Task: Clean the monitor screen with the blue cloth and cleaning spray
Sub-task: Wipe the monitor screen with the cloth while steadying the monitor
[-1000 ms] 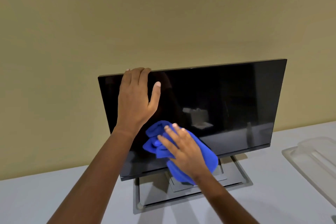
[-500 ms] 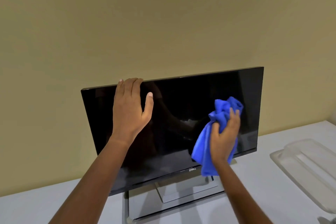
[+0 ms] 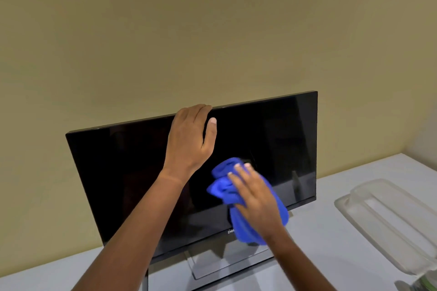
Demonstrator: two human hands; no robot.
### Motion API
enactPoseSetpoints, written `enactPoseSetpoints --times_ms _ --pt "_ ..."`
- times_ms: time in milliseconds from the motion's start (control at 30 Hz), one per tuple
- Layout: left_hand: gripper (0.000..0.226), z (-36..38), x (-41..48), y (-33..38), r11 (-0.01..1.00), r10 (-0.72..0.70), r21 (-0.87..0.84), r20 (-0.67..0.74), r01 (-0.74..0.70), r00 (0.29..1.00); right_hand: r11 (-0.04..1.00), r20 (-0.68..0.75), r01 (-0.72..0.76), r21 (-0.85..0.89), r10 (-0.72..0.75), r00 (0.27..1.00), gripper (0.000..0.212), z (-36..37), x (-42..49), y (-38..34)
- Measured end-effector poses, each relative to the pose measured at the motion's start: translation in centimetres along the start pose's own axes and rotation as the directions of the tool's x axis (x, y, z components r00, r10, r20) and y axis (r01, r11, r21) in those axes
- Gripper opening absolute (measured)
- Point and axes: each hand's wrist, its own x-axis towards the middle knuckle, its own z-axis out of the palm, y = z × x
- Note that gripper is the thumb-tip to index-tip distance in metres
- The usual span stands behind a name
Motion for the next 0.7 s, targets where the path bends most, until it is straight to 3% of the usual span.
enactPoseSetpoints --times_ms 100,200,267,333,433,567,700 --pt "0.056 -0.1 -0.1 -0.1 0.999 -0.009 -0.039 0.0 0.009 1.0 0.936 -0.068 -0.34 0.094 0.346 0.936 0.056 -2.1 -0.7 4.0" --pt "0.055 0.1 -0.3 0.1 0.998 -0.022 -0.059 -0.024 0.02 0.999 0.693 -0.123 -0.664 0.281 0.712 0.691 0.062 -2.6 0.2 4.2" --pt "0.054 0.3 -0.3 0.2 0.997 -0.032 -0.066 -0.038 0.029 0.999 0.618 -0.185 -0.729 0.295 0.785 0.591 0.066 -2.2 1.8 2.2" --pt "0.053 0.4 -0.4 0.2 0.997 -0.038 -0.066 -0.048 0.035 0.998 0.652 -0.23 -0.726 0.218 0.757 0.611 0.067 -1.4 3.2 -0.8" --pt "0.049 0.5 -0.2 0.2 0.999 -0.014 -0.048 -0.072 0.011 0.997 0.758 -0.222 -0.638 0.136 0.651 0.726 0.06 0.1 4.5 -5.7" --pt "0.049 0.6 -0.1 0.4 0.998 -0.035 -0.049 -0.087 0.031 0.996 0.954 -0.169 -0.298 -0.032 0.288 0.942 0.038 2.3 4.0 -10.0" --pt "0.05 0.6 -0.1 0.6 0.993 -0.078 -0.095 -0.105 0.068 0.991 0.985 -0.169 -0.04 -0.168 0.011 0.986 0.02 2.2 3.8 -6.9"
